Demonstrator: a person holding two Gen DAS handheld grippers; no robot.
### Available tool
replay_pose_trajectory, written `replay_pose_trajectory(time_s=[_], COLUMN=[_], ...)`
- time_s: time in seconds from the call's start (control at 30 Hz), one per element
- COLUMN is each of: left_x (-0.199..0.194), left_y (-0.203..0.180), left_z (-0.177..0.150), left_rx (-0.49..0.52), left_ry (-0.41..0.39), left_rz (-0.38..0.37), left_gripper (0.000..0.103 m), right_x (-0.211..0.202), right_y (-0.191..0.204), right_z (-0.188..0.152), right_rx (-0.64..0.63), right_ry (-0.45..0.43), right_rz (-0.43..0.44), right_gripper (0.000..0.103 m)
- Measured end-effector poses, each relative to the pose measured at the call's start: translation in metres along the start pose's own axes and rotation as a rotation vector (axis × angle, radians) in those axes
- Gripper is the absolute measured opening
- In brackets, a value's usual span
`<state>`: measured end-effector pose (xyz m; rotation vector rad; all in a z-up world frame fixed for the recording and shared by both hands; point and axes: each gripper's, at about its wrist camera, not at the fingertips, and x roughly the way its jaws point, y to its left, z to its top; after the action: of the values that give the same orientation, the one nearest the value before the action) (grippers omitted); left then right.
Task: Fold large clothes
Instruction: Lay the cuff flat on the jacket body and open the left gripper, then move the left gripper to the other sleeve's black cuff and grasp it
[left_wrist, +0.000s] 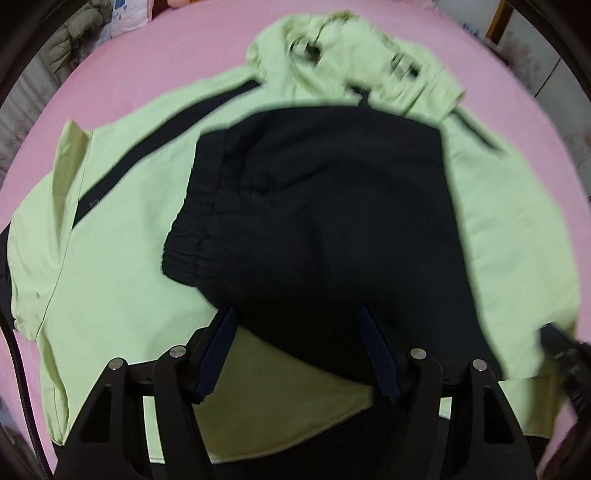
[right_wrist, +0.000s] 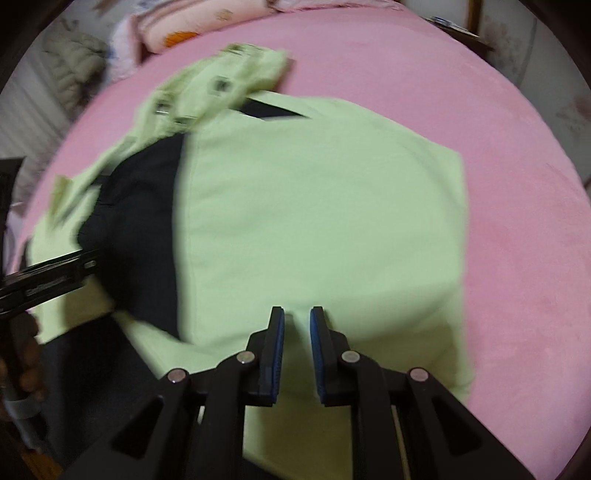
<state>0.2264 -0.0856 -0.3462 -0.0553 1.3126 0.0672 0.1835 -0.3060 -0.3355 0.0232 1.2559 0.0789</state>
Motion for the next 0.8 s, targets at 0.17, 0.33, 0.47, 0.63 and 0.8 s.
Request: replay_pose_trajectory(time_s=[0.17, 0.33, 0.47, 0.63, 0.8], left_x=[-0.006, -0.009, -0.037, -0.101, -0.172], left_y=[0.002, 0.001, -0.003, -0.012, -0.022], left_z=[-0.003, 0.002, -0.002, -0.008, -0.018], left_rx=[0.003, -0.007, -0.009, -0.015, -0.042], left_ry=[-0.009, 0.011, -0.007, -0.055, -0.118], left_rz=[-0.004, -0.014, -0.031, -0.061, -0.081], left_gripper=[0.067, 0.067, 0.067, 0.068, 0.077], right_x=[-0.010, -0.016, -0.032, -0.078, -0.136], right_y=[-0.036, -0.037, -0.027, -0.012, 0.000], right_z=[-0.006, -0.010, -0.011, -0.013, -0.011], right_rx=[0.051, 0.084, 0.096, 0.056, 0.012], right_ry=[-0.005, 0.005, 0.007, -0.013, -0.037], right_rz=[-0.026, -0.017, 0.009, 0.046, 0.119], right_gripper=[0.003, 0.006, 0.007, 0.007, 0.007])
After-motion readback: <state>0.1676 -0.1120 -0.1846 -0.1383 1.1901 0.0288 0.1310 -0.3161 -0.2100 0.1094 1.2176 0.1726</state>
